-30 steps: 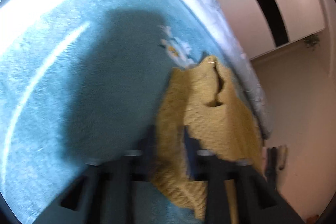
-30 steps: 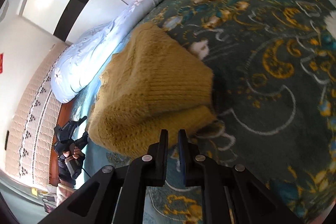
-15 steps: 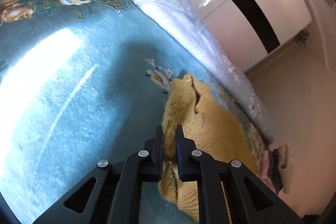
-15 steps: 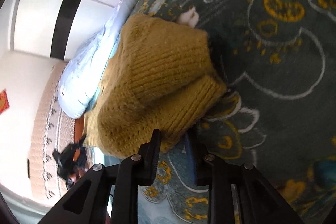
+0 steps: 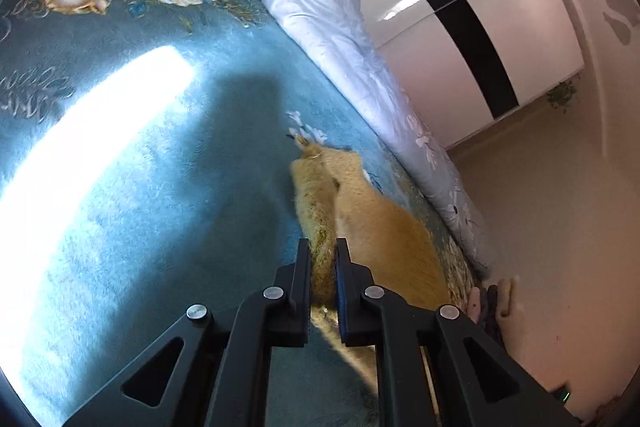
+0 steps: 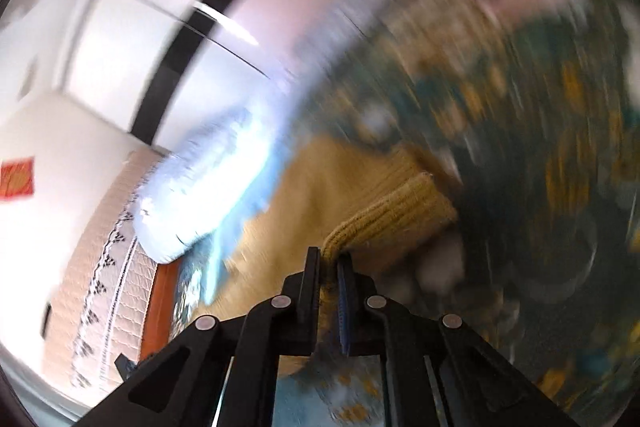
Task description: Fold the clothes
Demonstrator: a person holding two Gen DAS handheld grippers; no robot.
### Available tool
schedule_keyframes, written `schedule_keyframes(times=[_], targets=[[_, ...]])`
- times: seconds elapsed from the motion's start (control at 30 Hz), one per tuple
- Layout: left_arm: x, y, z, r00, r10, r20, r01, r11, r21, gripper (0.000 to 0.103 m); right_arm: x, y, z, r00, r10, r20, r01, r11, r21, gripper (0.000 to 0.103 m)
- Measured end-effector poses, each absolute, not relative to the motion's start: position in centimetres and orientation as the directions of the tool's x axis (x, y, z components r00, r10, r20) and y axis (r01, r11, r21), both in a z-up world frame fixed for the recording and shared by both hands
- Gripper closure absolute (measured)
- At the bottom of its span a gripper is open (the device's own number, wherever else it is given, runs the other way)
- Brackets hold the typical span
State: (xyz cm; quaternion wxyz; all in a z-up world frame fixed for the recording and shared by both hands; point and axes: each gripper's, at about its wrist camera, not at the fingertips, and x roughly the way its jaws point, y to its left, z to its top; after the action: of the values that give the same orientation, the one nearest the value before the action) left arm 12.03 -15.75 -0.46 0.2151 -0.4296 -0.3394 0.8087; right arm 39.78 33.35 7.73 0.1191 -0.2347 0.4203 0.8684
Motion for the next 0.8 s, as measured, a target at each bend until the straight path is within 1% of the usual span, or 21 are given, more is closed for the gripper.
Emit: schedule_keyframes(times=[0.1, 0.17, 0.23, 0.3, 0.37, 0.43, 0.53, 0.6, 0.7, 0.8], targets=[[11.2, -15.6, -1.7, -0.519, 0.636, -0.571, -0.016, -0.675, -0.737, 0.093, 35.7, 35.1, 8.4, -0.822, -0.009, -0.569, -0.432, -0.641, 0.634, 0.095], [11.0, -15.6, -2.7, -0.497, 0.641, -0.585, 0.023, -0.664, -0.747, 0.093, 32.2, 35.7, 6.7, -0.767, -0.032, -0.641, -0.485, -0.626, 0.611, 0.095], [10.6, -15.5, -3.6, -0.478, 0.641, -0.601, 0.049, -0.664, -0.747, 0.093, 29.7, 36.7, 3.8, -0.709, -0.046, -0.704, -0.543, -0.601, 0.586, 0.095], [10.3, -15.5, -4.3, -0.463, 0.640, -0.613, 0.070, -0.663, -0.745, 0.093, 28.6, 37.7, 1.2, -0.678, -0.048, -0.734, -0.580, -0.578, 0.574, 0.095], [10.2, -15.6, -4.7, -0.455, 0.648, -0.611, 0.078, -0.655, -0.752, 0.093, 27.9, 38.3, -0.3, -0.672, -0.065, -0.737, -0.588, -0.558, 0.585, 0.095], [9.9, -15.5, -5.1, -0.449, 0.650, -0.613, 0.090, -0.650, -0.755, 0.093, 27.5, 39.0, -1.2, -0.680, -0.085, -0.728, -0.581, -0.543, 0.606, 0.092], [9.8, -15.0, -5.2, -0.445, 0.653, -0.613, 0.092, -0.648, -0.756, 0.093, 27.8, 38.9, 0.1, -0.692, -0.122, -0.712, -0.552, -0.546, 0.630, 0.090], [9.7, -14.8, -5.1, -0.446, 0.652, -0.613, 0.090, -0.649, -0.756, 0.093, 28.2, 39.2, 1.3, -0.701, -0.117, -0.704, -0.535, -0.566, 0.627, 0.083], [9.8, -14.8, -5.0, -0.448, 0.650, -0.614, 0.086, -0.652, -0.753, 0.093, 28.8, 39.6, 2.5, -0.710, -0.115, -0.695, -0.522, -0.577, 0.629, 0.077], [9.8, -15.2, -5.2, -0.443, 0.653, -0.614, 0.098, -0.646, -0.757, 0.093, 29.5, 40.3, 2.3, -0.710, -0.133, -0.692, -0.532, -0.543, 0.650, 0.076]])
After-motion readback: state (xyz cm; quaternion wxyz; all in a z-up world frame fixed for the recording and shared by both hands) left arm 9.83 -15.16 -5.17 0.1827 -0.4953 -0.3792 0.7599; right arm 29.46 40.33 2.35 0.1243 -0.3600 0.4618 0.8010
